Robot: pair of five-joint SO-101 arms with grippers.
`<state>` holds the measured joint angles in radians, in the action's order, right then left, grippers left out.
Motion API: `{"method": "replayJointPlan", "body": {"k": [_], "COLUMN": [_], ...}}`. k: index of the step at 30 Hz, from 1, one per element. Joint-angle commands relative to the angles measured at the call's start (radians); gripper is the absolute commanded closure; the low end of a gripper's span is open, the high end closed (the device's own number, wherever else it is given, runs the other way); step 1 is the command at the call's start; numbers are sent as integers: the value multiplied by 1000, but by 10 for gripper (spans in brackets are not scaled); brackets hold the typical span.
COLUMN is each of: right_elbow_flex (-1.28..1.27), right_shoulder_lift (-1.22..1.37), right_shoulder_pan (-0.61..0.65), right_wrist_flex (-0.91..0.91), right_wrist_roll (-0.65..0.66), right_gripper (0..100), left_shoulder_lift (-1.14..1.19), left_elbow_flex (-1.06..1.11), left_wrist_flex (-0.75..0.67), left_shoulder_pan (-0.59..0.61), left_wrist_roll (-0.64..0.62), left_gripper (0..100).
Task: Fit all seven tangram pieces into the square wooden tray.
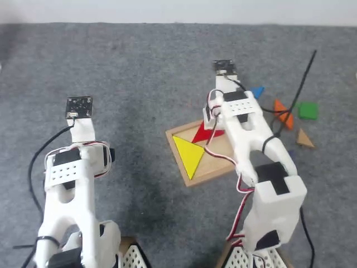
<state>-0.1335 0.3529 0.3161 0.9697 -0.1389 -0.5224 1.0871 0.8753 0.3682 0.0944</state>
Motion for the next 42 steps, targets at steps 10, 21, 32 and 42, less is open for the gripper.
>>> {"method": "replayJointPlan", "body": {"k": [10,21,32,42], "right_elbow_flex": [21,20,-87,-6], "right_shoulder_lift": [2,-53,-113,-122], "right_shoulder_pan": [170,82,268,189], "right_wrist_flex": [97,133,116,176], "right_wrist_roll": [-5,9,43,72], "right_gripper": [753,753,753,753], "left_shoulder_lift": [-26,-26,-26,-26], "left_elbow_flex": [-4,-4,-4,-4], "left_wrist_flex": [-17,-17,-17,-17], "left_shoulder_pan": [-8,-8,-8,-8], "left_wrist_roll": [6,6,6,6], "left_gripper": [797,797,797,797]}}
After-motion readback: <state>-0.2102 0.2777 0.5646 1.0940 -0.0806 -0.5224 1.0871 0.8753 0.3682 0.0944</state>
